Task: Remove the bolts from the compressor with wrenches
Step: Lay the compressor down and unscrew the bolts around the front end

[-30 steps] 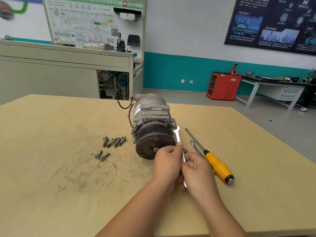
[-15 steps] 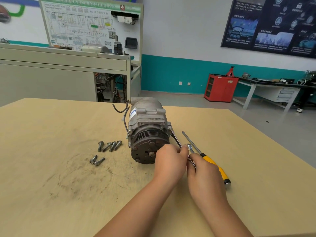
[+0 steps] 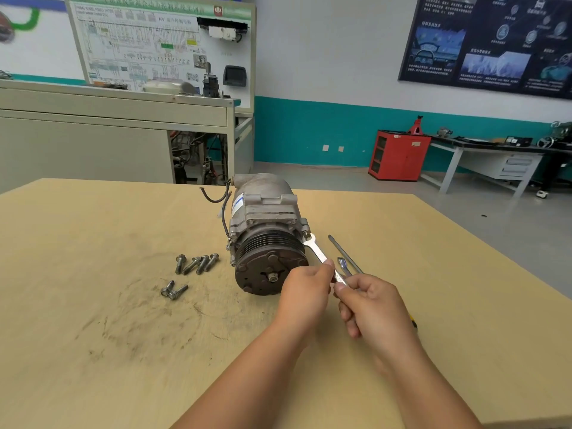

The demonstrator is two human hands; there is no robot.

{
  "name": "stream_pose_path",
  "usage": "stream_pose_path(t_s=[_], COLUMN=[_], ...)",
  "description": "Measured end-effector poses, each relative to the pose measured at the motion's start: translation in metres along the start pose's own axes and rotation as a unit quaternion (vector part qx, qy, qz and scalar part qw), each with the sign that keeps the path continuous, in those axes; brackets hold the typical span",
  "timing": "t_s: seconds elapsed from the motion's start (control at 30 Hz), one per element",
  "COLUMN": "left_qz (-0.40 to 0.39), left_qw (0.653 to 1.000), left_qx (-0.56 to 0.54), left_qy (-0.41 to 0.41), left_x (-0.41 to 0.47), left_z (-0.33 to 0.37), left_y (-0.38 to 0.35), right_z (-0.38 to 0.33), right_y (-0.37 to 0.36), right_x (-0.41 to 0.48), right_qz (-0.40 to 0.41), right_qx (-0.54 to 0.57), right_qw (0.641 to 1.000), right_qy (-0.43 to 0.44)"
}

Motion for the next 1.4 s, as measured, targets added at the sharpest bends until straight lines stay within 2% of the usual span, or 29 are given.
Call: stream_pose_path(t_s=[0.07,0.13,0.23,0.3,0.37,0.47,0.57,0.67,0.73,0.87,1.07,1.2,1.4], left_qz=[0.019,0.033,0.036,0.029,0.027,0.030,0.035,0.061,0.083,0.091,0.060,-0.013,-0.070], left_qw=[0.997,0.995,0.996,0.997,0.997,0.997,0.996,0.991,0.983,0.981,0.996,0.998,0.981], left_qx=[0.059,0.084,0.066,0.055,0.052,0.060,0.071,0.107,0.138,0.143,0.041,-0.069,-0.166], left_qy=[-0.037,-0.053,-0.052,-0.050,-0.045,-0.047,-0.047,-0.061,-0.084,-0.096,-0.050,0.010,0.067], left_x=[-0.001,-0.002,-0.001,-0.001,-0.001,-0.002,-0.003,-0.002,-0.003,-0.003,0.000,-0.001,-0.005], left_z=[0.006,0.011,0.011,0.010,0.010,0.012,0.013,0.017,0.022,0.024,0.014,0.004,-0.003], left_y=[0.003,0.005,0.006,0.006,0.006,0.005,0.006,0.010,0.011,0.013,0.014,0.008,0.002], right_z=[-0.008,-0.022,-0.027,-0.016,-0.003,0.006,0.011,0.015,0.014,0.012,0.000,-0.005,-0.005], right_y=[0.004,0.004,0.001,0.002,-0.001,-0.008,-0.016,-0.025,-0.027,-0.034,-0.047,-0.047,-0.048], right_x=[0.000,-0.005,-0.009,-0.005,-0.003,-0.008,-0.012,-0.016,-0.017,-0.016,-0.021,-0.023,-0.022], right_qz=[0.044,0.084,0.099,0.083,0.043,0.002,-0.030,-0.058,-0.059,-0.072,-0.144,-0.184,-0.136], right_qx=[-0.104,-0.201,-0.242,-0.171,-0.031,0.097,0.195,0.322,0.369,0.400,0.408,0.348,0.282], right_qw=[0.991,0.967,0.953,0.977,0.999,0.992,0.970,0.918,0.894,0.878,0.872,0.897,0.940], right_qy=[0.066,0.132,0.152,0.091,0.003,-0.076,-0.140,-0.225,-0.248,-0.254,-0.230,-0.200,-0.136])
Point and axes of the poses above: each hand's wrist, its own x-axis towards the middle knuckle, its own y-axis out of the back of the hand, z = x × y, the point moved 8 cm from there along x, towards the middle knuckle, and after that the axes turned 2 degrees about y, right-handed, at the moved point
